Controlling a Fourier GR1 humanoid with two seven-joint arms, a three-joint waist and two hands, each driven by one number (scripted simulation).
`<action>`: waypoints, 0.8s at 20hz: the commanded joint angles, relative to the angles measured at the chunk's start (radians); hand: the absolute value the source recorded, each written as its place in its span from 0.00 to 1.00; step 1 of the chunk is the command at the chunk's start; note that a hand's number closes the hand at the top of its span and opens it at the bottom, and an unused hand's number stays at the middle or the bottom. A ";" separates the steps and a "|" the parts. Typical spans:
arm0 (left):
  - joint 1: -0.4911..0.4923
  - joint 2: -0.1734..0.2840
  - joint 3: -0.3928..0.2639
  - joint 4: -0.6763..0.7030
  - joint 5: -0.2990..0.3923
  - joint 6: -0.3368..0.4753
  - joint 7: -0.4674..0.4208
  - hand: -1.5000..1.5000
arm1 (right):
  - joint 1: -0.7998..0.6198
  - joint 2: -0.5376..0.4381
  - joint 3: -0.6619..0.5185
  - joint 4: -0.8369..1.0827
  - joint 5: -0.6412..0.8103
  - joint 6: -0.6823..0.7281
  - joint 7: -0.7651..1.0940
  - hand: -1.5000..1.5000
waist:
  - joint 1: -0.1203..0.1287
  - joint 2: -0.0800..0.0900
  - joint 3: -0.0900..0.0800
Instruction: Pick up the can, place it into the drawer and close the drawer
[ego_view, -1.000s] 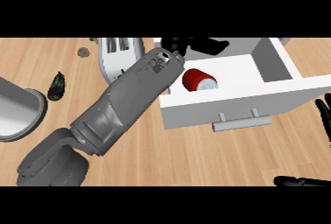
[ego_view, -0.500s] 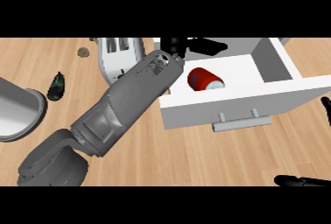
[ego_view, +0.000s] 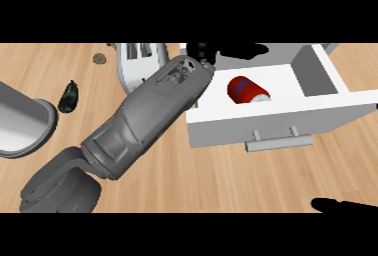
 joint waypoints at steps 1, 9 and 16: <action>-0.006 0.000 -0.002 -0.033 0.035 0.025 -0.018 0.00 | -0.020 -0.016 0.077 -0.045 0.129 -0.008 0.013 0.00 | 0.016 -0.005 -0.001; -0.023 0.000 -0.007 -0.020 0.039 0.035 -0.056 0.00 | -0.086 -0.103 0.156 0.077 0.445 -0.046 -0.042 0.00 | 0.062 -0.011 -0.001; -0.022 0.000 0.013 -0.047 0.040 0.037 -0.010 0.00 | -0.098 -0.110 0.271 0.233 0.699 -0.136 -0.080 0.00 | 0.096 -0.022 -0.001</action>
